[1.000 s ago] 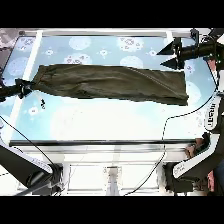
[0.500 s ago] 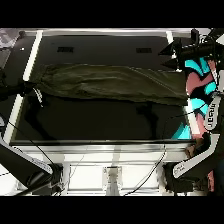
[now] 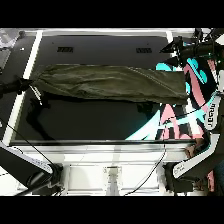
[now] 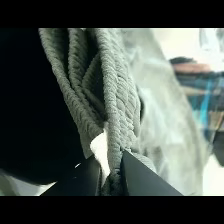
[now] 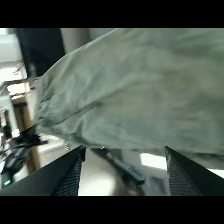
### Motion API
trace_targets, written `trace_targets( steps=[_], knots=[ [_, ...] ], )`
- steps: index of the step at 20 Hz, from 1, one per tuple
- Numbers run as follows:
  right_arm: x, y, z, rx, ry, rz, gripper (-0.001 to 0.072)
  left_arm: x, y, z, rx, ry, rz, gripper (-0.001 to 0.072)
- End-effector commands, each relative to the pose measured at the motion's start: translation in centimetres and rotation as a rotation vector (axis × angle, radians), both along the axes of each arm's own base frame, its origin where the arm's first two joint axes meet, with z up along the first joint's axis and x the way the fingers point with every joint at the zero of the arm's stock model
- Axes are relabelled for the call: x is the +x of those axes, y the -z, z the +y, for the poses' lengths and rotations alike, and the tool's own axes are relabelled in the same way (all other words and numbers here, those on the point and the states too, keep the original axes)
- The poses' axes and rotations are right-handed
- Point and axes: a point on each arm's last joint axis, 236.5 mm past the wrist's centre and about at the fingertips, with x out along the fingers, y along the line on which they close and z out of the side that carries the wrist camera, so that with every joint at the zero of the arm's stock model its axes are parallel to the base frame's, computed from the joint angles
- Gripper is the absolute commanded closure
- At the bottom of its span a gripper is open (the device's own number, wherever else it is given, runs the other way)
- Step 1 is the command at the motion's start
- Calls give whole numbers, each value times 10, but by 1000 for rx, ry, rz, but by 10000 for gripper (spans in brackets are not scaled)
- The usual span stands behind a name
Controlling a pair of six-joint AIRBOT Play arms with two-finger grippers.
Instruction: Fold the clothes and pants, and hang the long-sleeved shirts on hangers.
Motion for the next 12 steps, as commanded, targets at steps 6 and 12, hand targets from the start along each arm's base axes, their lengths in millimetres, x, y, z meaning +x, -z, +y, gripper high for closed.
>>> trace_targets(
  steps=[6, 12],
  knots=[
    [16, 3, -15, -65, 47, -57, 141, -102, 30, -1, 149, 213, 399, 661],
    [16, 3, -15, -65, 47, -57, 141, -137, -2, -25, 108, 287, 477, 661]
  ],
)
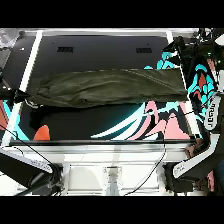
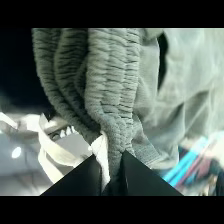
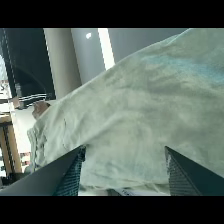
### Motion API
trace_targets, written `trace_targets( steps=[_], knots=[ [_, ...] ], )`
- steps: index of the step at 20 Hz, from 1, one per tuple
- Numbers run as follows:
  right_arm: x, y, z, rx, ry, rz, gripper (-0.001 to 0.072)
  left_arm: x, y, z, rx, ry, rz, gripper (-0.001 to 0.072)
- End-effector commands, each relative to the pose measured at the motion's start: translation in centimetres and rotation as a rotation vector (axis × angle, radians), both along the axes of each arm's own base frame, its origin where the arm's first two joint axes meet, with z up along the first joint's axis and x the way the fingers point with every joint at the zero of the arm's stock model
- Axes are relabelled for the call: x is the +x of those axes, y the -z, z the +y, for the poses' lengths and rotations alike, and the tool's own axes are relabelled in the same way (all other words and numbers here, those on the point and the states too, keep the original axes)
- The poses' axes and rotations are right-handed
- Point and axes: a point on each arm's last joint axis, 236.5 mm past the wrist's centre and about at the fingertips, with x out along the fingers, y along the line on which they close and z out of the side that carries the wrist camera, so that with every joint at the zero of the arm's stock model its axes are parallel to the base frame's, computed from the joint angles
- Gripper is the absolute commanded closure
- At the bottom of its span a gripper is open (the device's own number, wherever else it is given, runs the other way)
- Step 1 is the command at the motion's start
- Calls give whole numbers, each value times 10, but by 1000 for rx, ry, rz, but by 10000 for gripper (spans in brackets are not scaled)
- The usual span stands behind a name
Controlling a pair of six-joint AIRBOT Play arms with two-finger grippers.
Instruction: Fold the clothes and pants, and hang the long-sleeved shirts on hangers.
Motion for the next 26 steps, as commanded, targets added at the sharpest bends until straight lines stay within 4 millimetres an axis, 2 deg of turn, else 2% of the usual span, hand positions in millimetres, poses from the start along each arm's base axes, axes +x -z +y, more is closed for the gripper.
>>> trace_targets(
  steps=[1, 4, 6, 8, 9, 12, 15, 17, 21, 24, 26],
  knots=[
    [1, 0, 0, -3, 3, -3, 141, -32, -14, -12, -5, 54, 111, 661],
    [2, 0, -1, -3, 7, -7, 141, -47, -15, -14, 30, 59, 195, 657],
    [3, -1, -1, -2, 8, -9, 141, -47, -15, -14, 29, 61, 196, 648],
    [3, -1, -1, 0, 7, -9, 140, -47, -15, -14, 30, 61, 196, 496],
    [3, -1, 0, 2, 7, -10, 141, -47, -15, -14, 30, 60, 196, 455],
    [2, -1, 1, 5, 3, -7, 140, -50, -13, -11, 47, 61, 209, 454],
    [-3, -3, 5, 22, -15, 4, 140, -60, 4, 17, 165, 28, 261, 433],
    [-8, -6, 13, 52, -45, 15, 140, -63, 9, 36, 201, -16, 260, 178],
    [-11, -6, 16, 52, -63, 12, 140, -64, 9, 62, 197, -113, 215, 171],
    [-11, -9, 19, 70, -70, 10, 140, -44, 2, 75, 176, -144, 60, 134],
    [-12, -9, 19, 71, -72, 11, 140, -40, 8, 74, 171, -114, 28, 115]
  ],
)
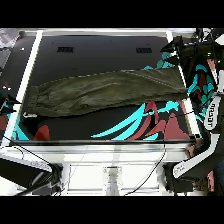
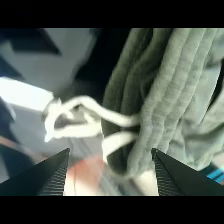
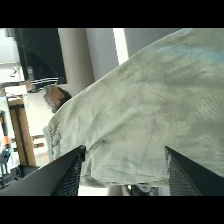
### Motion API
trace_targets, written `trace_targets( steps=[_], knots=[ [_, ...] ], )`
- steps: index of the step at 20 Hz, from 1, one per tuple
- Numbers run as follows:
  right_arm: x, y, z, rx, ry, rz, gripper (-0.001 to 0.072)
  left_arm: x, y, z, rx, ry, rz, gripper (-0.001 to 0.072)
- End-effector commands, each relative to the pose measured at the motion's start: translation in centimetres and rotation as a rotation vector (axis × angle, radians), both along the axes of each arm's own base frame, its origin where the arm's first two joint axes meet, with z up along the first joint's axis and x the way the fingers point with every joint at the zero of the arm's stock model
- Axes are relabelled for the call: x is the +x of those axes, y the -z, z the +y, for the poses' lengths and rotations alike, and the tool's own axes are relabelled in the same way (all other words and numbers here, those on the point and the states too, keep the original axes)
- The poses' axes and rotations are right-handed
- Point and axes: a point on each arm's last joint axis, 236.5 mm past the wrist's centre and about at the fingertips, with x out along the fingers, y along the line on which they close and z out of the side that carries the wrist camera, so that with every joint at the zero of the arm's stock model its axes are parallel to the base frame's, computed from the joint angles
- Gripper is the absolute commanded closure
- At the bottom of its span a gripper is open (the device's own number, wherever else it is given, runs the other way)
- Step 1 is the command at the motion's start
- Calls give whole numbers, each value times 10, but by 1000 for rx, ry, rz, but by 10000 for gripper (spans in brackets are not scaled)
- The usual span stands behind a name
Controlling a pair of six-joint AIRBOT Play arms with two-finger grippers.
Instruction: Fold the clothes and pants, and hang the long-sleeved shirts on hangers.
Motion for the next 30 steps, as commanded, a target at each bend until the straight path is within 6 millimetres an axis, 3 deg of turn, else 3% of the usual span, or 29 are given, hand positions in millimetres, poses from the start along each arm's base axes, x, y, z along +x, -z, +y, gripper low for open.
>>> trace_targets(
  steps=[1, 5, 8, 13, 16, 21, 25, 26, 28, 29, 30],
  knots=[
    [-1, -1, 2, 9, -7, 0, 139, 14, 5, 3, -6, 39, -101, 113],
    [-1, -1, 2, 8, -5, 1, 139, 44, 6, -24, -136, 80, -237, 86],
    [0, -1, 4, 8, -5, -3, 138, 41, 24, -36, -203, 99, -200, 86],
    [3, -3, 13, 7, -12, -17, 139, 50, 51, -33, -200, 70, -187, 86],
    [4, -3, 22, 7, -23, -22, 140, 55, 54, -35, -184, 82, -199, 86],
    [3, -4, 36, 9, -44, -27, 140, 62, 63, -57, -195, 136, -177, 86],
    [-1, -3, 63, 10, -92, -28, 142, 71, 60, -76, -214, 168, -185, 123],
    [-2, -4, 74, 10, -108, -32, 181, 73, 58, -78, -223, 169, -200, 243],
    [-6, -4, 100, 13, -147, -41, 368, 79, 47, -86, -254, 207, -268, 550],
    [-9, -1, 117, 16, -170, -37, 490, 80, 39, -91, -282, 220, -298, 655],
    [-12, 5, 136, 19, -191, -34, 629, 81, 30, -97, -319, 226, -320, 656]
  ],
)
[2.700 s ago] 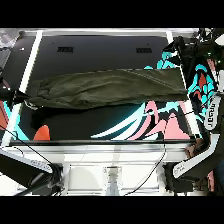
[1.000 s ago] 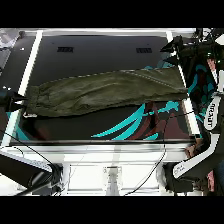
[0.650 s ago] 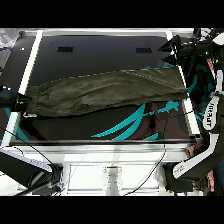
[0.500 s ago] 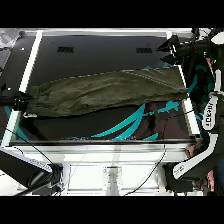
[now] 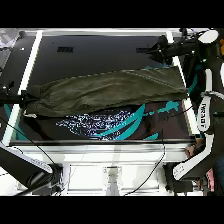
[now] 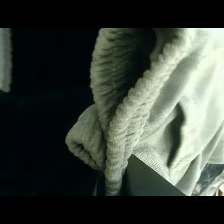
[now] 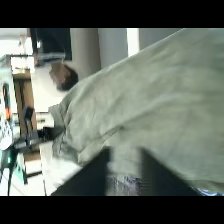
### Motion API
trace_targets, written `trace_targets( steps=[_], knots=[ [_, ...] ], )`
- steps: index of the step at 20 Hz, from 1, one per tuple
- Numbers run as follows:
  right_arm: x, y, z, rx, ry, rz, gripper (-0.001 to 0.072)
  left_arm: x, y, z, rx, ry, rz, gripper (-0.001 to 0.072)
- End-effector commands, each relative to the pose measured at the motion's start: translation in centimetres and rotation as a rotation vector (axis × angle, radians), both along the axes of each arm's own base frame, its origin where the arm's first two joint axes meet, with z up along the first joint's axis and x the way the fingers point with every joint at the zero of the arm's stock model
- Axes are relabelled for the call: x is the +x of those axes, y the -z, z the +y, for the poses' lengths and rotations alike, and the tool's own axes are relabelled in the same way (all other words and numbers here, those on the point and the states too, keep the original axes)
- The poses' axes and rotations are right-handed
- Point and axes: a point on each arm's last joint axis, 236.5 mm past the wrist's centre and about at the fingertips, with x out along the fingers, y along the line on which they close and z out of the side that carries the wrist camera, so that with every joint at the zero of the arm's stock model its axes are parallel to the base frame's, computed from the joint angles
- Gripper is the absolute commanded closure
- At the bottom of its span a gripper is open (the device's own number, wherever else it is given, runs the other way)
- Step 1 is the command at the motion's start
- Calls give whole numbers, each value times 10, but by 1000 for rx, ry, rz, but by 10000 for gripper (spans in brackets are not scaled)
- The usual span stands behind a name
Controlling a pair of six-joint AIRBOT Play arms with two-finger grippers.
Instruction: Fold the clothes and pants, and hang the long-sleeved shirts on hangers.
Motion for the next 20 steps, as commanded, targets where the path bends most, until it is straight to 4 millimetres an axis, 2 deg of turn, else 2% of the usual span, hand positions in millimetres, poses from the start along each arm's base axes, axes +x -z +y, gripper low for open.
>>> trace_targets(
  steps=[1, 3, 6, 9, 11, 14, 18, 20],
  knots=[
    [-7, 12, 57, 6, -64, -7, 689, 9, -35, -23, -127, 39, -103, 658],
    [-15, 30, 104, 0, -129, -21, 689, 11, -50, -27, -132, 48, -131, 659],
    [-27, 71, 185, 6, -203, -16, 691, 15, -78, -38, -106, 64, -151, 659],
    [-47, 127, 263, 33, -217, 48, 691, 21, -112, -64, -72, 104, -181, 659],
    [-54, 164, 295, 53, -156, 121, 691, 24, -134, -88, -45, 156, -220, 658],
    [-50, 204, 315, 116, 27, 278, 691, 25, -160, -126, -27, 222, -248, 658],
    [-43, 234, 314, 175, 223, 462, 691, 25, -193, -184, -64, 310, -302, 658],
    [-44, 244, 312, 175, 266, 510, 691, 30, -203, -209, -98, 331, -336, 657]
  ],
)
